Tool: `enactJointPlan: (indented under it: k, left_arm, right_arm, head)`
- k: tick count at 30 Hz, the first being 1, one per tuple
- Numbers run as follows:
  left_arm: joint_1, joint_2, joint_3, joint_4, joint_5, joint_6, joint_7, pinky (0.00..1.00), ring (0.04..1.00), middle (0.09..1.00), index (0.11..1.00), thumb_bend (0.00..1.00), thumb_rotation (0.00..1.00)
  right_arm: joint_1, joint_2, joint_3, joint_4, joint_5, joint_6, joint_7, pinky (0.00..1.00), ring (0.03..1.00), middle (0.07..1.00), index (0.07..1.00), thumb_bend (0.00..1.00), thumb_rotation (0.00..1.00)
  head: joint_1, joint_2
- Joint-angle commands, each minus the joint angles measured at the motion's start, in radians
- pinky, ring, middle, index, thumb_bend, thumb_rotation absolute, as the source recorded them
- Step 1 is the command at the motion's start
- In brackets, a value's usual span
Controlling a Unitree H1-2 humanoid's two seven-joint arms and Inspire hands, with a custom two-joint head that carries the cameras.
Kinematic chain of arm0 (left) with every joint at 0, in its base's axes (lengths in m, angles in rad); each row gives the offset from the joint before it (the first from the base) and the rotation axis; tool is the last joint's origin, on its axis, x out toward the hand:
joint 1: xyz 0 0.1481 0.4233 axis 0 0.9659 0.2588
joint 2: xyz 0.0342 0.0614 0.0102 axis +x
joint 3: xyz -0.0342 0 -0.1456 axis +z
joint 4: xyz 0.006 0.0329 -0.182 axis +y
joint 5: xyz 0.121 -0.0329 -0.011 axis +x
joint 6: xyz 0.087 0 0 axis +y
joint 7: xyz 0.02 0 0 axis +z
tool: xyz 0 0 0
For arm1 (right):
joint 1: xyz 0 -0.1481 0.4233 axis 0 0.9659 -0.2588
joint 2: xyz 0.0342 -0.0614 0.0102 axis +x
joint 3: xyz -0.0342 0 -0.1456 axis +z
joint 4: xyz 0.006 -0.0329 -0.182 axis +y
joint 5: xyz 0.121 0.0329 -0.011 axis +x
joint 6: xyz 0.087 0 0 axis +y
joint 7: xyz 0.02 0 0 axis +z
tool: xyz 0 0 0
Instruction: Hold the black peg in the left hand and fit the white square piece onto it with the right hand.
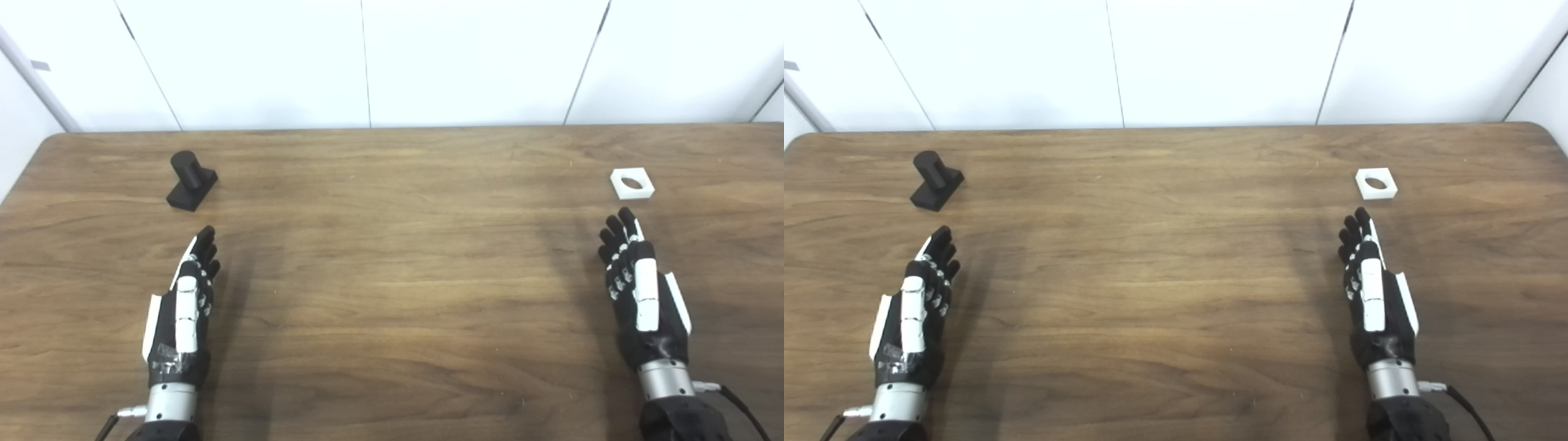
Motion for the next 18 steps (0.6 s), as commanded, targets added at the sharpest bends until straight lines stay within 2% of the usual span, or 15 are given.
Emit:
enactJointPlan:
  k: [1,8,15,18]
  left_arm:
    - [0.001,-0.002,0.002,-0.007,-0.007,-0.023,-0.002,1.00,1.000,0.990,0.957,0.41,0.98]
    - [0.003,-0.001,0.002,-0.006,-0.001,-0.026,-0.001,1.00,0.998,0.988,0.959,0.40,1.00]
    - [0.010,-0.014,-0.006,0.006,0.016,-0.044,0.003,1.00,0.987,0.979,0.951,0.39,0.98]
    - [0.014,-0.021,-0.015,0.015,0.023,-0.061,0.001,1.00,0.992,0.982,0.952,0.37,1.00]
  right_arm:
    - [0.011,-0.001,0.000,-0.038,0.002,-0.027,-0.004,1.00,0.984,0.985,0.990,0.48,1.00]
    - [0.013,0.002,0.000,-0.036,0.002,-0.033,-0.006,1.00,0.979,0.982,0.988,0.48,1.00]
    - [0.020,-0.013,-0.002,-0.011,-0.002,-0.058,0.006,1.00,0.988,0.983,0.993,0.51,1.00]
    - [0.022,-0.022,-0.009,0.015,0.006,-0.083,0.015,1.00,0.990,0.982,0.995,0.50,1.00]
  head:
    - [0.001,0.001]
    - [-0.001,-0.005]
    - [0.051,-0.053]
    - [0.092,-0.092]
